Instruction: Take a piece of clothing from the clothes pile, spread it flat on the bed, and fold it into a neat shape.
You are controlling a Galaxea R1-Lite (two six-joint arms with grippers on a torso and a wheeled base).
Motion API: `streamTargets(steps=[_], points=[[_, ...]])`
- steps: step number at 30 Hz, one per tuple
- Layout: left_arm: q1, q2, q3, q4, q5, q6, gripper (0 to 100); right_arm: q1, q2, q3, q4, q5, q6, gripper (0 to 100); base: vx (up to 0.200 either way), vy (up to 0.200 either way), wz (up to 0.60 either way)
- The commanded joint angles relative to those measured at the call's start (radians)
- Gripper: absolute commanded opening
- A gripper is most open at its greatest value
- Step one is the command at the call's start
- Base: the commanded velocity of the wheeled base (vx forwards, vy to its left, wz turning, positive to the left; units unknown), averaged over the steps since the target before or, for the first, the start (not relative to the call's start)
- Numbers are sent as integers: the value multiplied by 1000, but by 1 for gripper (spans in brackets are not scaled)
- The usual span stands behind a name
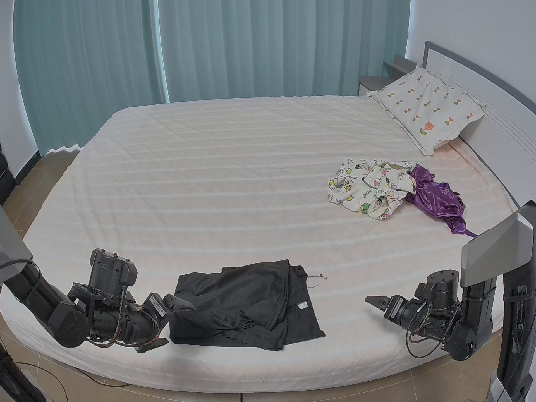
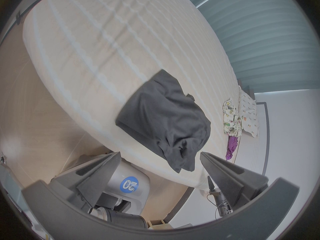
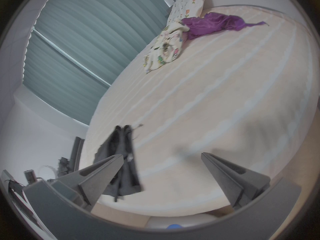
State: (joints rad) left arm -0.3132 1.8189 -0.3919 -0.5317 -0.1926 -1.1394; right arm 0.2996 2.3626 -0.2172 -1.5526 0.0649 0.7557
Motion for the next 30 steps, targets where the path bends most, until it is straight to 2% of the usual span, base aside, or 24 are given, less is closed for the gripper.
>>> streamTargets(steps=[1,5,10,17,21,30], points=[[40,39,-1,-47,1,3,100,110,-78,-5,-11,12,73,100,0,200,0],[72,42,-1,-68,-1,3,100,150,-57,-25,-11,19,79,100,0,200,0],[74,49,2,-70,-1,24,100,219,6,-42,-11,93,76,100,0,200,0],[74,56,2,-70,-1,29,100,225,18,-91,-11,92,71,100,0,200,0],[72,65,1,-70,2,27,100,224,20,-94,-11,92,68,100,0,0,0],[74,89,10,-120,12,29,100,222,43,-97,-11,87,-10,100,0,0,0]])
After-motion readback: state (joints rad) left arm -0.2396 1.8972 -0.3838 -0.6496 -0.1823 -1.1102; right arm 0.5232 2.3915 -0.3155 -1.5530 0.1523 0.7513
